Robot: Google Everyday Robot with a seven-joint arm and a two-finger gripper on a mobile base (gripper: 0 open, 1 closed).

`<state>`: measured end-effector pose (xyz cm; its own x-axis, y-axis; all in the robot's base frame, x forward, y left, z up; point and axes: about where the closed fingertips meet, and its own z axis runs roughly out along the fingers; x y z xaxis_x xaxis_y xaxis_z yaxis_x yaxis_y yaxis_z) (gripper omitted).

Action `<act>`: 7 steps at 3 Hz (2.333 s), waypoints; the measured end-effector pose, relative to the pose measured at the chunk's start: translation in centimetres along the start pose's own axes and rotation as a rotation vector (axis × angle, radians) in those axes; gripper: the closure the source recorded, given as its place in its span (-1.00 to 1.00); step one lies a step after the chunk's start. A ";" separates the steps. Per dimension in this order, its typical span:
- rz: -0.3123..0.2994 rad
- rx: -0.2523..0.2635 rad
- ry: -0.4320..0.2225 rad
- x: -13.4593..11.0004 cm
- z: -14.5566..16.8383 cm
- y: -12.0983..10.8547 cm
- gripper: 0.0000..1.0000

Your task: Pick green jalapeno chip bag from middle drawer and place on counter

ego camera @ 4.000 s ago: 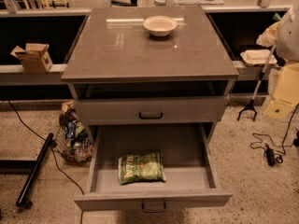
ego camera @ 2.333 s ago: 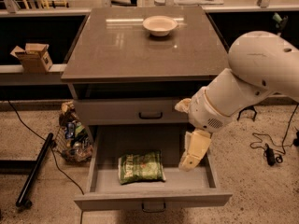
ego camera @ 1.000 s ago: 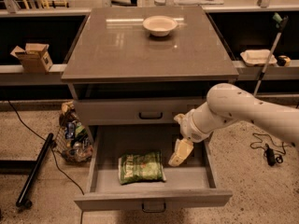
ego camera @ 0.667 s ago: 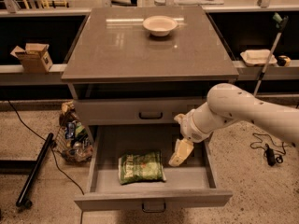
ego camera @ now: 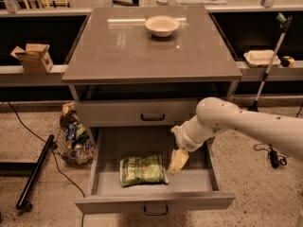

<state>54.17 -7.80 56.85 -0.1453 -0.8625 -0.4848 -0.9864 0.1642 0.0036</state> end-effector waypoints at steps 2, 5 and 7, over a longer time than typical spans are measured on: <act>-0.001 -0.079 0.002 3.1 8.8 -1.4 -1.00; -0.167 -0.077 -0.085 3.8 17.1 -3.6 -1.00; -0.204 -0.114 -0.118 4.2 20.6 -3.5 -1.00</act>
Offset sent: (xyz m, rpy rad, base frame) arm 0.0283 0.0158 -0.1333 0.0058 0.0815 0.0548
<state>58.63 -2.11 36.78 0.0610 -0.8090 -0.5846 -0.9976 -0.0680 -0.0100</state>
